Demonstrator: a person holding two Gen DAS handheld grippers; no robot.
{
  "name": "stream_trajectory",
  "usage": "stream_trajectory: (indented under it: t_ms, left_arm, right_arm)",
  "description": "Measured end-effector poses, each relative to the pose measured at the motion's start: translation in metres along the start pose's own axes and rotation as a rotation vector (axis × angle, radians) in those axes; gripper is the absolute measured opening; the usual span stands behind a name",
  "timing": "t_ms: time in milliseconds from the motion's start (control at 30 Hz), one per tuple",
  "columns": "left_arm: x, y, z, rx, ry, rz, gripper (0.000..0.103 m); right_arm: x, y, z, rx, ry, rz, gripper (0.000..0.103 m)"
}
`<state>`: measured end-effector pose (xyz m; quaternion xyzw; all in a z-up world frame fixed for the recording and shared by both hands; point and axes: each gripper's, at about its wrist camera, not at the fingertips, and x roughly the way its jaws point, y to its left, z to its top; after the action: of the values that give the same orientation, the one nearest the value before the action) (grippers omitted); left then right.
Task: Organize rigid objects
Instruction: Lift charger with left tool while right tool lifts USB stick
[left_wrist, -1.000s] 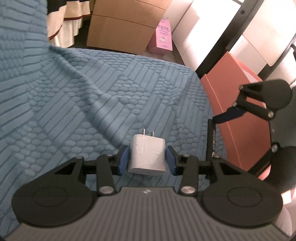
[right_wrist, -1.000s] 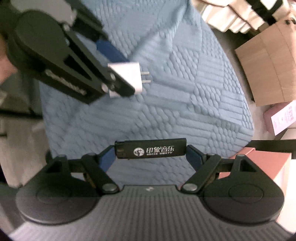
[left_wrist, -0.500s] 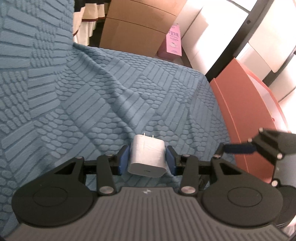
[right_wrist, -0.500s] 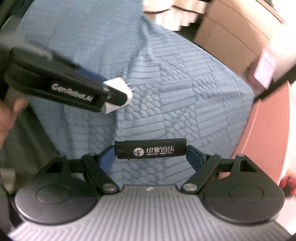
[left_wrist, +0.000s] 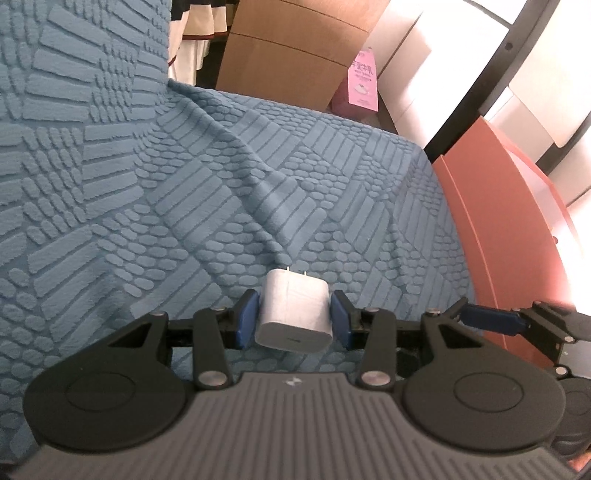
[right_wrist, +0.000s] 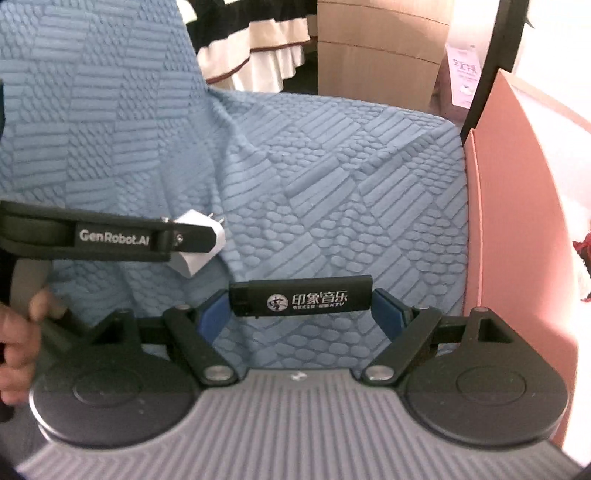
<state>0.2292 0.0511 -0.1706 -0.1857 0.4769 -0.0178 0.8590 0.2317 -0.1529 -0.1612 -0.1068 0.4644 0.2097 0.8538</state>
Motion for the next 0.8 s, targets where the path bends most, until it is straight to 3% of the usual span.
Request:
stream_trajectory:
  t_ms: [267, 400, 533, 733, 800]
  left_arm:
    - [-0.015, 0.003, -0.002, -0.013, -0.037, -0.018, 0.049]
    - [-0.027, -0.002, 0.000, -0.021, -0.065, -0.046, 0.039]
    - [-0.026, -0.010, 0.001, 0.008, -0.063, -0.032, 0.039]
    - [-0.015, 0.008, -0.004, -0.070, -0.018, -0.047, 0.040]
    - [-0.014, 0.016, -0.002, -0.099, -0.017, -0.071, 0.048]
  right_arm:
    - [-0.018, -0.006, 0.008, 0.057, -0.023, -0.009, 0.085]
    - [-0.035, -0.006, 0.014, 0.054, -0.060, -0.007, 0.085]
    - [-0.045, -0.007, 0.021, 0.036, -0.067, -0.010, 0.085]
    - [-0.050, -0.009, 0.017, 0.032, -0.085, -0.041, 0.085]
    - [-0.048, -0.005, 0.012, 0.015, -0.093, -0.054, 0.085]
